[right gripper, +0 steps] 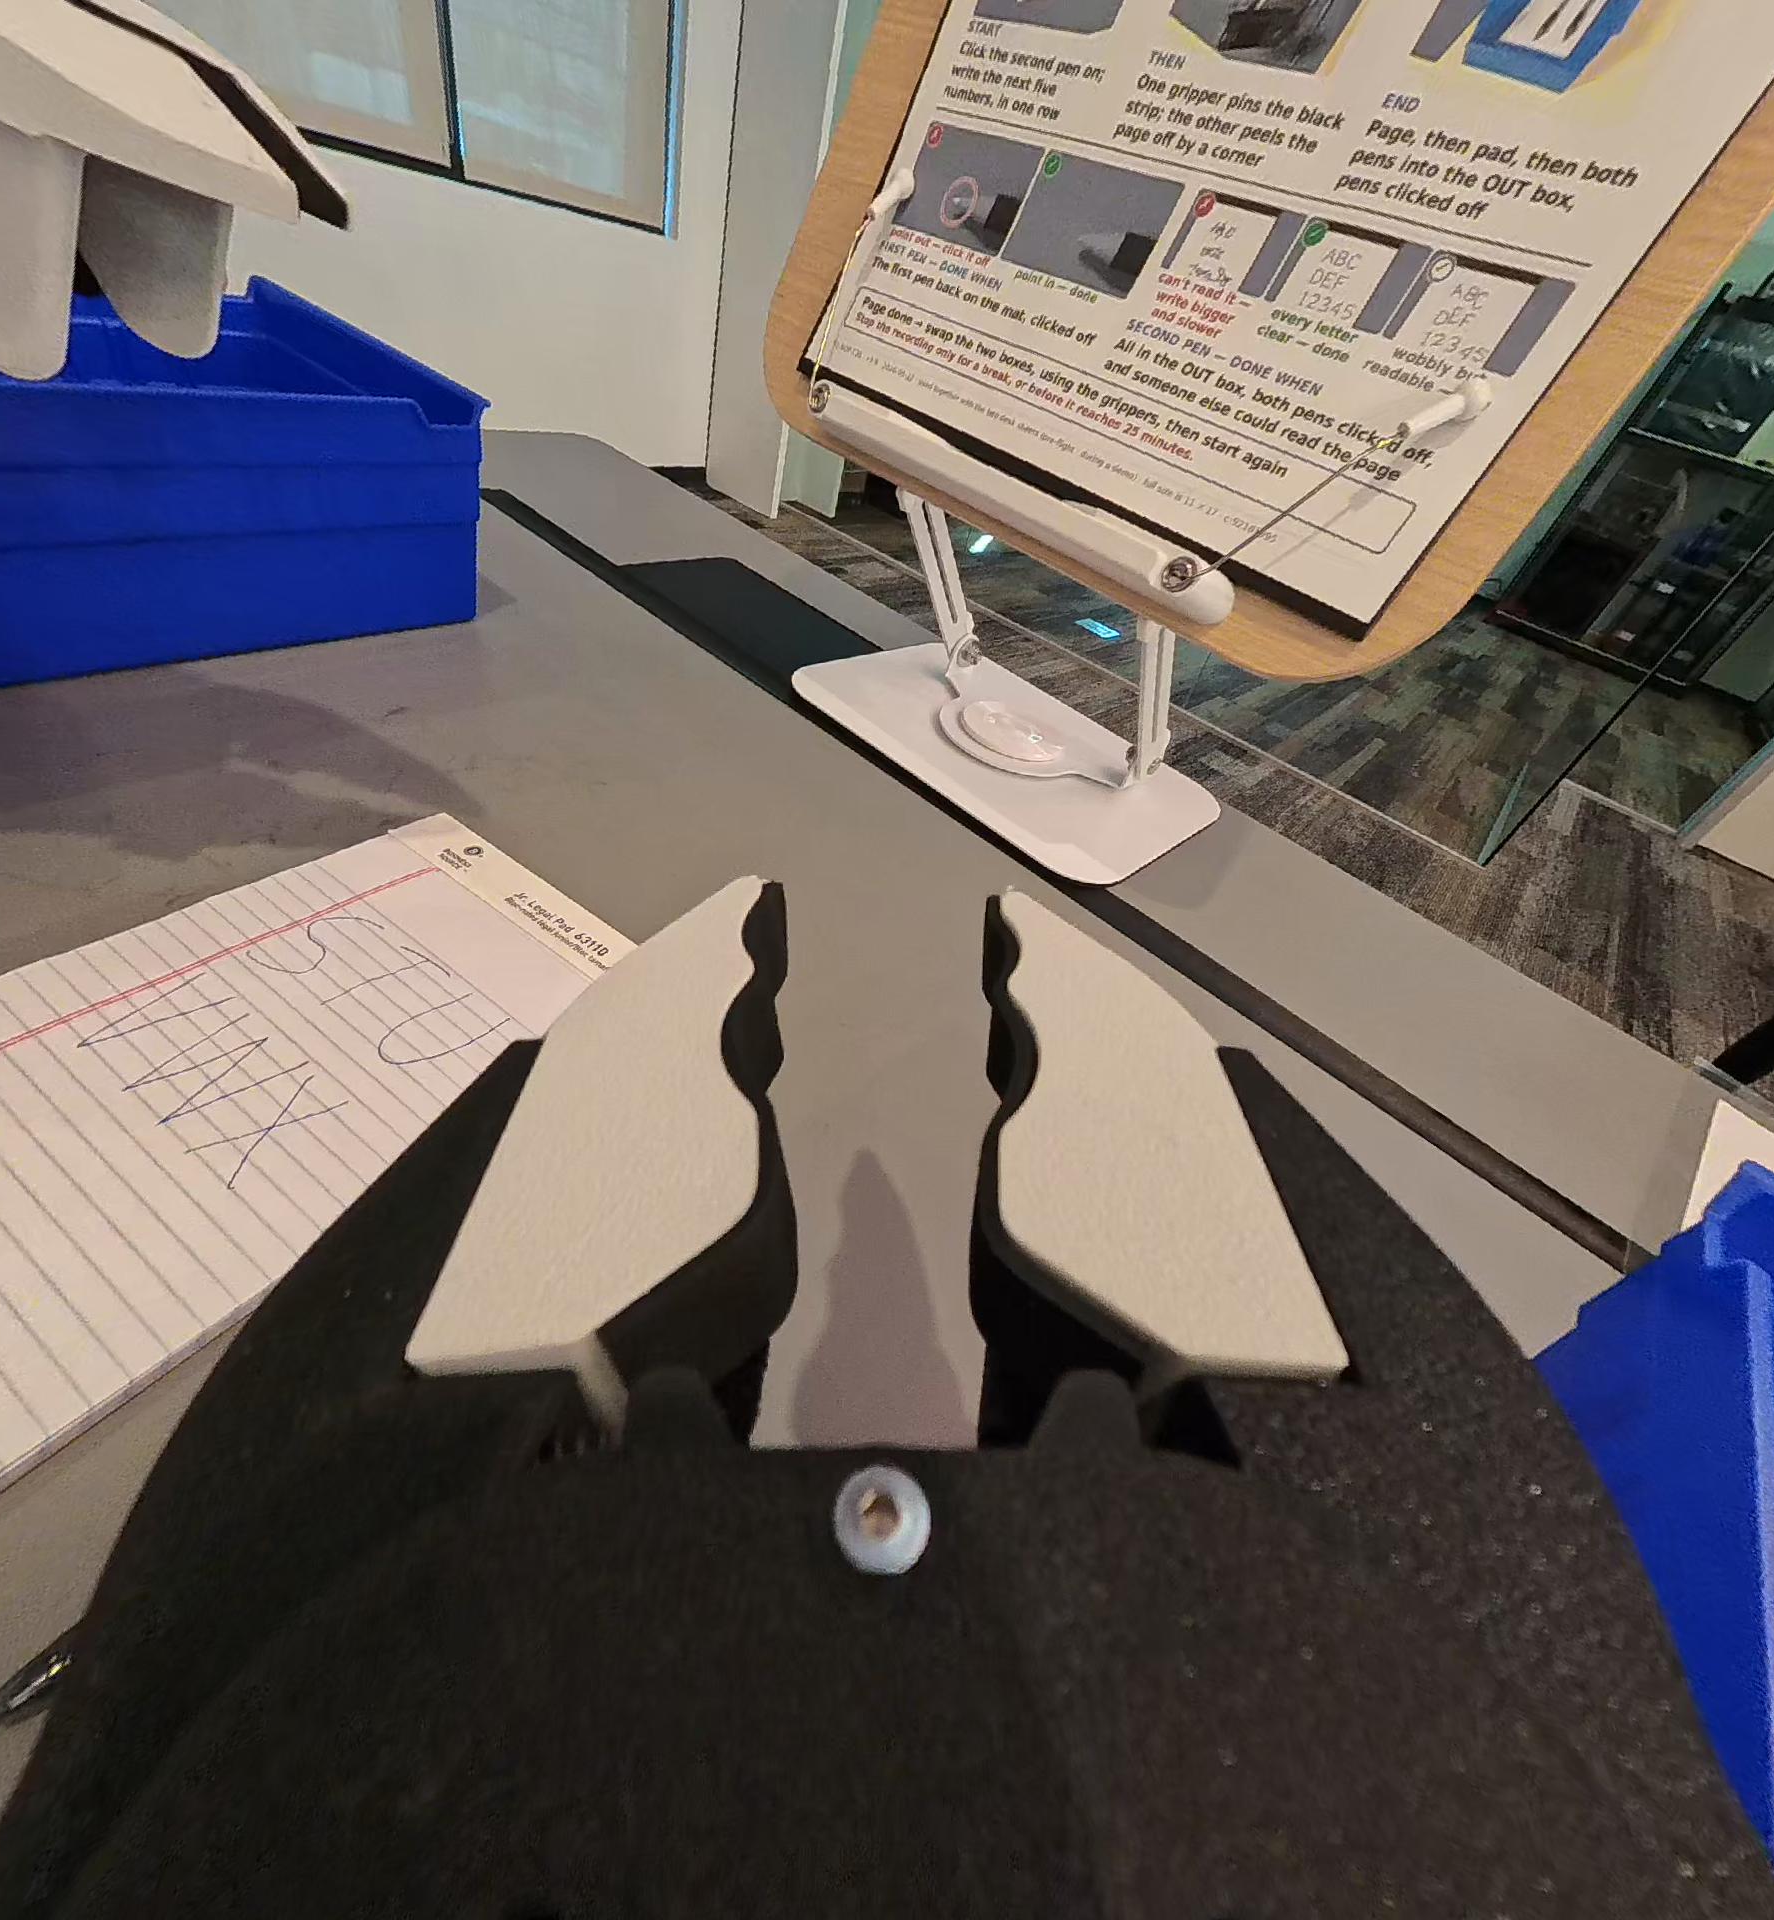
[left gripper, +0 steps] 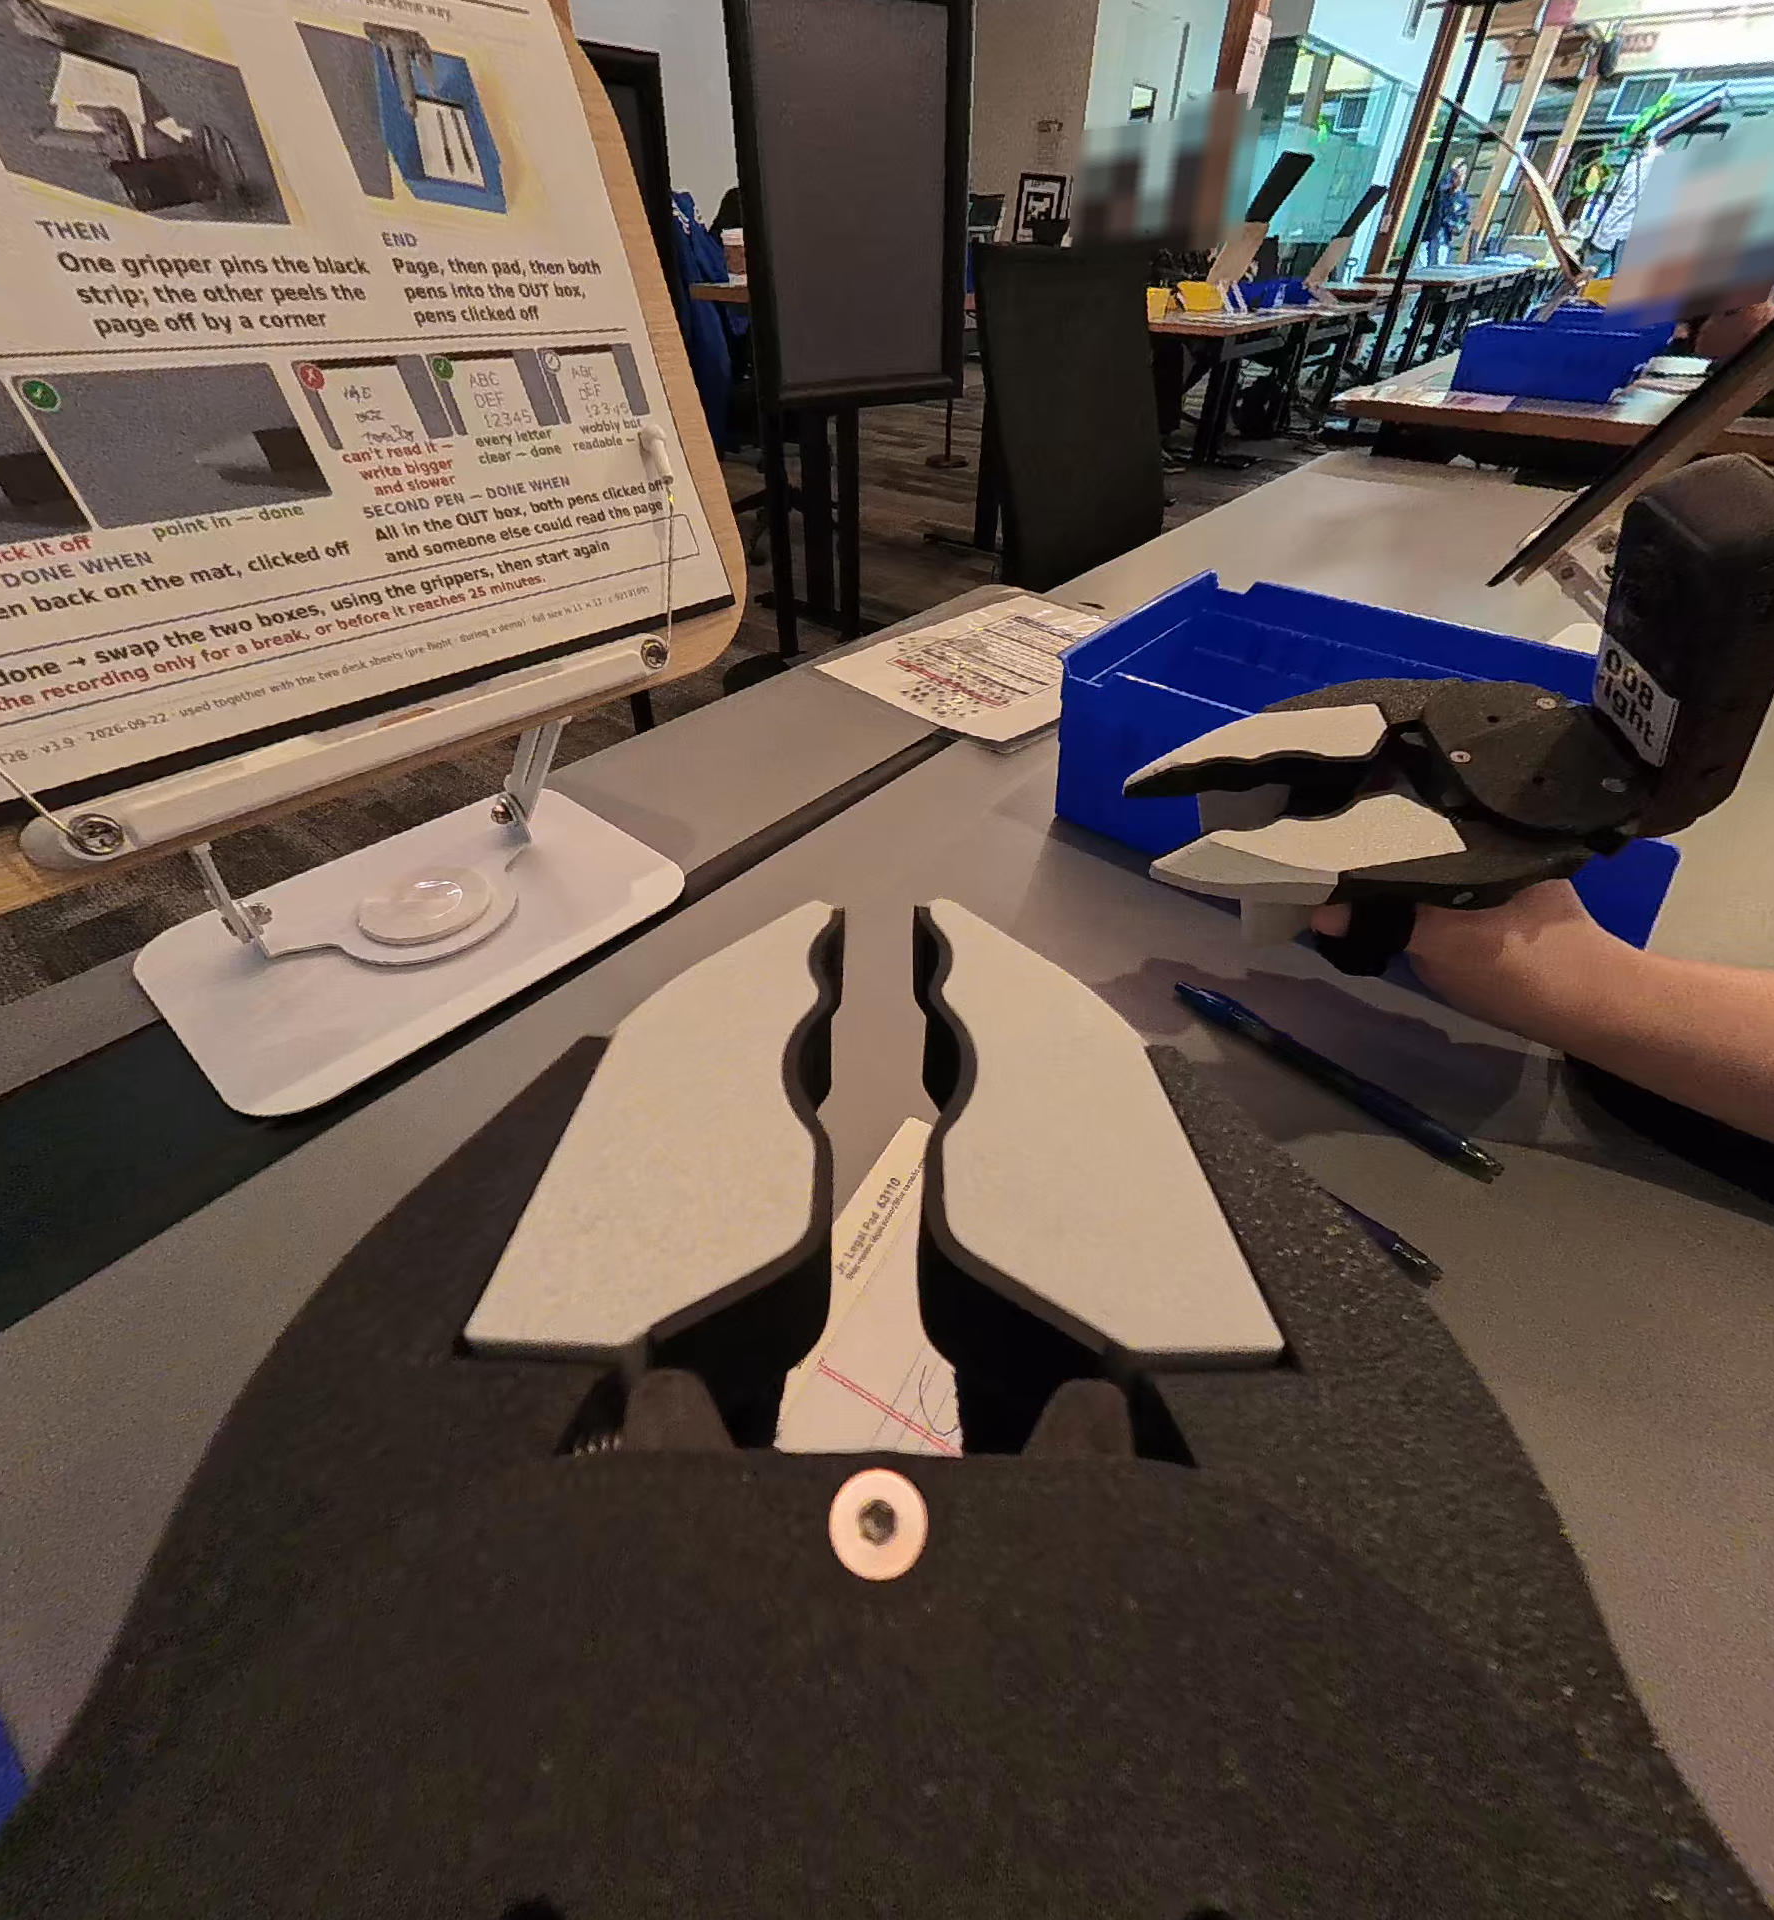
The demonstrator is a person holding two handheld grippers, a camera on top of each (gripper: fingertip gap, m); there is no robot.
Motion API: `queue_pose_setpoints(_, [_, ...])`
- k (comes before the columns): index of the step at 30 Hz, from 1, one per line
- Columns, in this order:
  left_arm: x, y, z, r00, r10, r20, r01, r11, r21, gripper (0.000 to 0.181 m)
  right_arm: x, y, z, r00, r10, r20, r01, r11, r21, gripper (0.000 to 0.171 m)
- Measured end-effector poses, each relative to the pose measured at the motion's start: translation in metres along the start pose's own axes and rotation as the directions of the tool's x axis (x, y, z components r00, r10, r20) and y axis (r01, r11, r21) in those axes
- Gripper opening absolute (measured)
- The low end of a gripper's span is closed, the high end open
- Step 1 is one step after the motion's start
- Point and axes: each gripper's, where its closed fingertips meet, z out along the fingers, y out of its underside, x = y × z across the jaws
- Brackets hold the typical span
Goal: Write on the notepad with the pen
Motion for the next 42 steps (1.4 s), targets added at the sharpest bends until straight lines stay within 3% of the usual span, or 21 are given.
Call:
queue_pose_setpoints(19, [-0.005, 0.003, 0.002, 1.000, -0.024, 0.017, 0.024, 1.000, -0.007, 0.023, -0.001, 0.000, 0.000, 1.000, -0.002, 0.002, 0.002, 1.000, 0.004, 0.036])
queue_pose_setpoints(42, [-0.011, 0.006, 0.004, 0.997, -0.039, 0.062, 0.040, 0.999, -0.017, 0.054, -0.002, 0.002, 0.002, 1.000, -0.001, 0.009, 0.001, 1.000, -0.014, 0.036])
